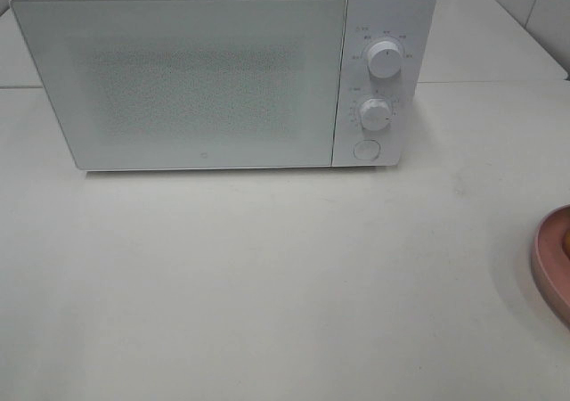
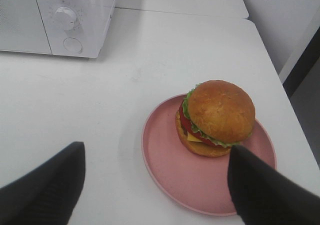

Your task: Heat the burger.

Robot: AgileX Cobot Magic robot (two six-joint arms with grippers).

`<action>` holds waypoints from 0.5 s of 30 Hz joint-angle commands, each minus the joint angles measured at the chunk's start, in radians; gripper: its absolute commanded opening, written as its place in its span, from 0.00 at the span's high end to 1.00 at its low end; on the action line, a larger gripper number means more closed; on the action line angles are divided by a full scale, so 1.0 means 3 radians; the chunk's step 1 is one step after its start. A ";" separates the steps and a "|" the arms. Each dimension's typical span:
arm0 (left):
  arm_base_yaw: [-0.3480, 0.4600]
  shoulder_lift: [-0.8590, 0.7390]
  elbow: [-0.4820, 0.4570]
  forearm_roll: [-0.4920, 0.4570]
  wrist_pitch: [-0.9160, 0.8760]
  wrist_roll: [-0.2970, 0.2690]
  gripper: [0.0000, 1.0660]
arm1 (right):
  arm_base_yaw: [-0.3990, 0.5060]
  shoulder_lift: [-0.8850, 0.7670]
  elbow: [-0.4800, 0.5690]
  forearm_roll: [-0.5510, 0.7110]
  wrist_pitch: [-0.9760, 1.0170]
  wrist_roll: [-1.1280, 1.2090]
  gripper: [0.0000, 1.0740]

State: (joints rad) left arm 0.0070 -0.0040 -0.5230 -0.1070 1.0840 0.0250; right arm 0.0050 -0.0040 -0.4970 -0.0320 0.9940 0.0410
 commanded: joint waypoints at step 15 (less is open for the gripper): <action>-0.0020 -0.0080 0.0013 0.0000 -0.0037 0.0000 0.05 | -0.0007 -0.0087 -0.0003 0.0000 0.0003 -0.0020 0.29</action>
State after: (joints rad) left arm 0.0060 -0.0040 -0.5230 -0.1070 1.0840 0.0250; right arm 0.0050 -0.0040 -0.4970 -0.0320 0.9940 0.0410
